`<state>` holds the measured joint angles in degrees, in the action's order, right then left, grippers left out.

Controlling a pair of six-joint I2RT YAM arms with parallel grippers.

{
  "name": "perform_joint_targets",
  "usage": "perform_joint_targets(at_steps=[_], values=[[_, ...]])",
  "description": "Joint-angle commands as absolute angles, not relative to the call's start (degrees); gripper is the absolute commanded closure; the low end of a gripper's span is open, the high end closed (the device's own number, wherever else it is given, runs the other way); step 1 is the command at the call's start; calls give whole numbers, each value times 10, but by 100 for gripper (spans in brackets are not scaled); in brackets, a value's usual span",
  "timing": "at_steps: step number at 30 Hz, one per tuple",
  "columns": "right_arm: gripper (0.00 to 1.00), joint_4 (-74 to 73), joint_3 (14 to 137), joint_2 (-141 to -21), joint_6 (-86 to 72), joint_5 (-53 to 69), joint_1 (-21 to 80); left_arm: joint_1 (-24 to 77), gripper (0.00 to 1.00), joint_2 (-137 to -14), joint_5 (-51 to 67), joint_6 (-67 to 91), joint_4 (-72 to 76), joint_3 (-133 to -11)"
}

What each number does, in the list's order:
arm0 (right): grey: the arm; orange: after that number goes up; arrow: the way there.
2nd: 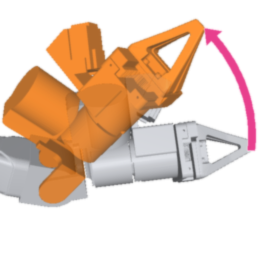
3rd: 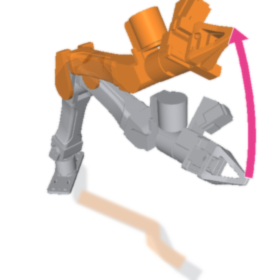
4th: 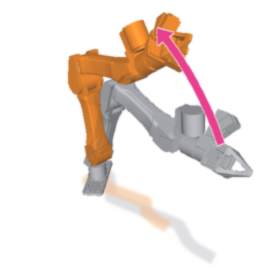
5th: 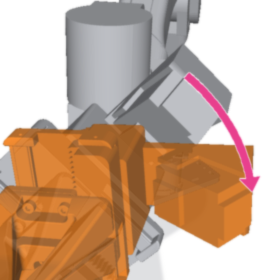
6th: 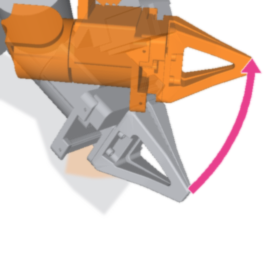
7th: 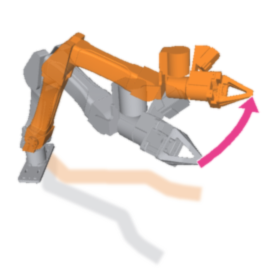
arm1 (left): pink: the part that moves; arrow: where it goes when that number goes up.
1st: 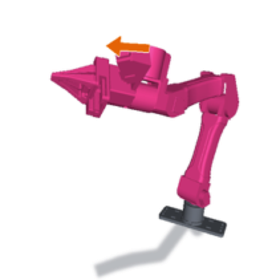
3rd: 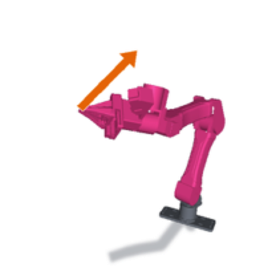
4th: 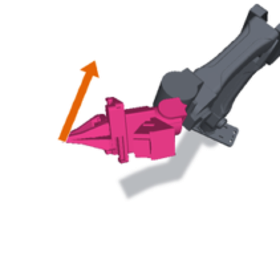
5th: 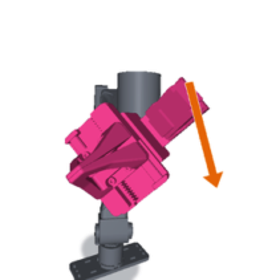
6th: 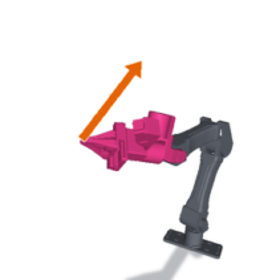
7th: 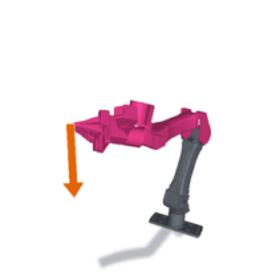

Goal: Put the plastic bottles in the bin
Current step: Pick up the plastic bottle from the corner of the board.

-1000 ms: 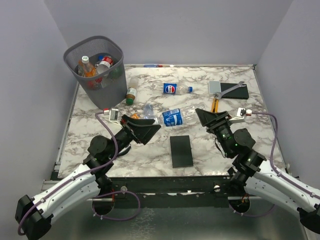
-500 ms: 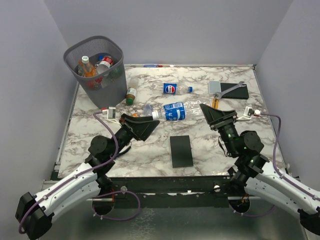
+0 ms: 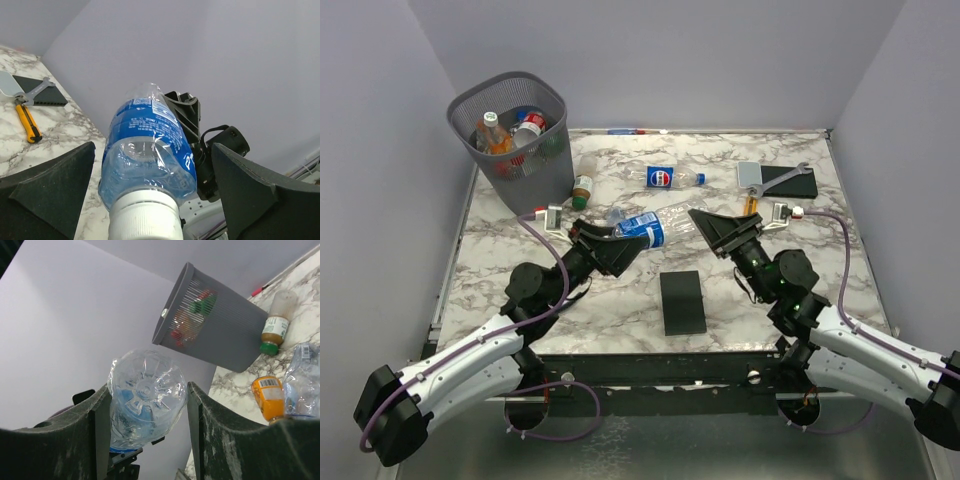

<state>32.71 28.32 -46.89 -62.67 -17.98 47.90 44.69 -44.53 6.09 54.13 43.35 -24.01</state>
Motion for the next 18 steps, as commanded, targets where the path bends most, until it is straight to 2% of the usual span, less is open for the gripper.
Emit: perform_joint_targets(at_steps=[1,3,6,9,13,15,18], values=[[67,358,282,-472,-637,-149,478,450,4,-443,15,532,457,-250],[67,351,283,-472,-630,-143,478,451,14,-447,8,530,457,-250],[65,323,286,-463,-621,-142,478,451,41,-453,6,529,457,-250],[57,290,288,-445,-607,-141,478,451,63,-455,10,528,457,-248],[13,223,304,-413,-553,-117,478,450,83,-452,25,514,456,-250],[4,98,362,-399,-493,-116,478,449,89,-440,45,483,433,-263],[2,-109,480,-389,-377,-136,478,448,100,-425,82,394,316,-315]])
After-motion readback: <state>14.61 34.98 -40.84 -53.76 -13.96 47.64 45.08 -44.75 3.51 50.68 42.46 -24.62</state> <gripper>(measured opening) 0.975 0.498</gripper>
